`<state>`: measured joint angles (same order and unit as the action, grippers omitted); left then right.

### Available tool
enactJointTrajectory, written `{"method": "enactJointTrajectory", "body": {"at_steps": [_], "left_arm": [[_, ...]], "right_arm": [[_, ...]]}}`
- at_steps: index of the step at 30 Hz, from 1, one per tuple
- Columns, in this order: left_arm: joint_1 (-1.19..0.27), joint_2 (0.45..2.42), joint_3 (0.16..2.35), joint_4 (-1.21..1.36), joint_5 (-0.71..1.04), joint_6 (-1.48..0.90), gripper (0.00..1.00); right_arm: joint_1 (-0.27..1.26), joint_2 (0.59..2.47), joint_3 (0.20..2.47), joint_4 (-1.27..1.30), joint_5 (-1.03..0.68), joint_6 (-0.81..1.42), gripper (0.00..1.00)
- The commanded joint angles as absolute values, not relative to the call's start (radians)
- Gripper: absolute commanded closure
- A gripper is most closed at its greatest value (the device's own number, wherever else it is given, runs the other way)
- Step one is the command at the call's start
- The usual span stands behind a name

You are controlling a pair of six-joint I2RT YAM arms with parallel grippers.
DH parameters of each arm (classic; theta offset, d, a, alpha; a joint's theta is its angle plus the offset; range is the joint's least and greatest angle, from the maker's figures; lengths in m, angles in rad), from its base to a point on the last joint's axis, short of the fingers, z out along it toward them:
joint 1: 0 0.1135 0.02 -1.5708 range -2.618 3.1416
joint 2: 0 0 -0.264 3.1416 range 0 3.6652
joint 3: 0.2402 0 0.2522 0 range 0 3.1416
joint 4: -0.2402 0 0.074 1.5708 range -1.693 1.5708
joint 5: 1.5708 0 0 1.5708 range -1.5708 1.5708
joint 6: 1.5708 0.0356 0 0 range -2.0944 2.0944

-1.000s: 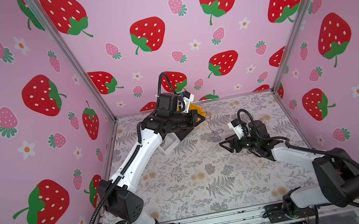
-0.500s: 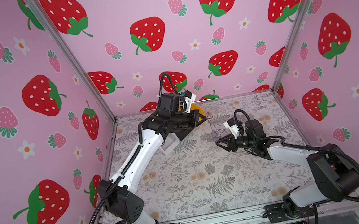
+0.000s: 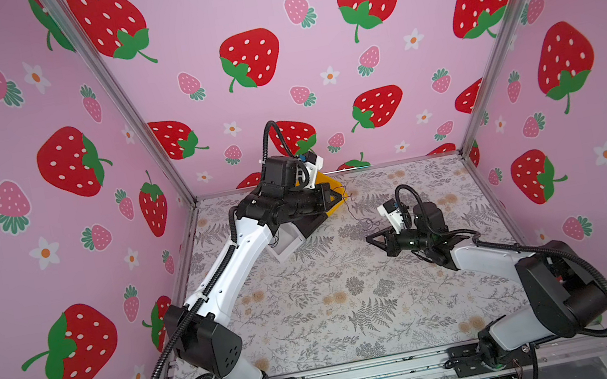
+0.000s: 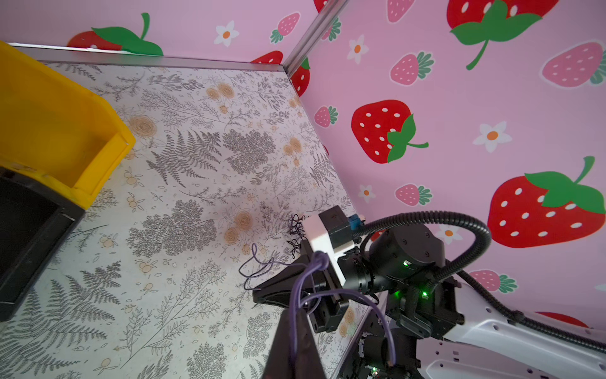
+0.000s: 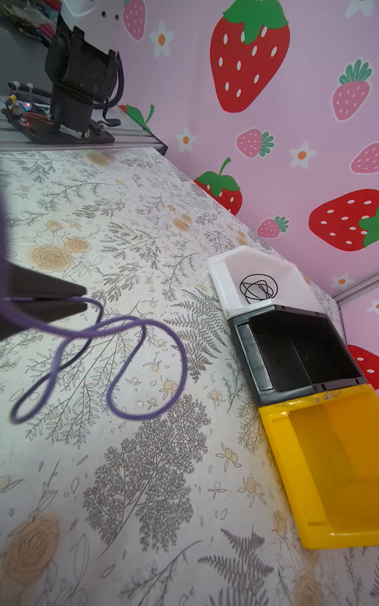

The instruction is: Untangle the cables

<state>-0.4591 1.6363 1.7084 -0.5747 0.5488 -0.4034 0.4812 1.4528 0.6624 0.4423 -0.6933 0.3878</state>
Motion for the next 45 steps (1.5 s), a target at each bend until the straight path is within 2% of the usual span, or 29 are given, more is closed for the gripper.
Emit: {"method": "enactJointTrajectory", "body": {"at_steps": [1,10,21,25,30,36,40,45], "left_arm": [[-0.409,1.654,1.779,-0.560,0.550,-0.386,1.00],[-0.304,1.773,1.923,-0.511,0.582,-0.410,1.00],[-0.235,2.003,2.259,-0.583,0.635,-0.427,1.00],[-0.237,2.035,2.287,-0.554,0.714,-0.442,1.00],[-0.248,2.035,2.265,-0.548,0.772,-0.438,1.00],[-0.265,2.020,2.236,-0.534,0.780,-0.414,1.00],[-0.264,2.034,2.249,-0.521,0.761,-0.409,1.00],[-0.257,2.079,2.295,-0.498,0.717,-0.398,1.00]], "right_arm": [[0.473,1.424,0.653,0.394,-0.678,0.347,1.00],[0.454,1.477,0.654,0.256,-0.613,0.308,1.00],[0.419,1.579,0.712,0.191,-0.583,0.301,0.99],[0.419,1.594,0.766,0.199,-0.588,0.295,0.91],[0.419,1.604,0.807,0.220,-0.582,0.294,0.69],[0.412,1.600,0.812,0.231,-0.534,0.296,0.49],[0.407,1.592,0.791,0.234,-0.520,0.303,0.43],[0.403,1.583,0.763,0.232,-0.528,0.308,0.42]]}}
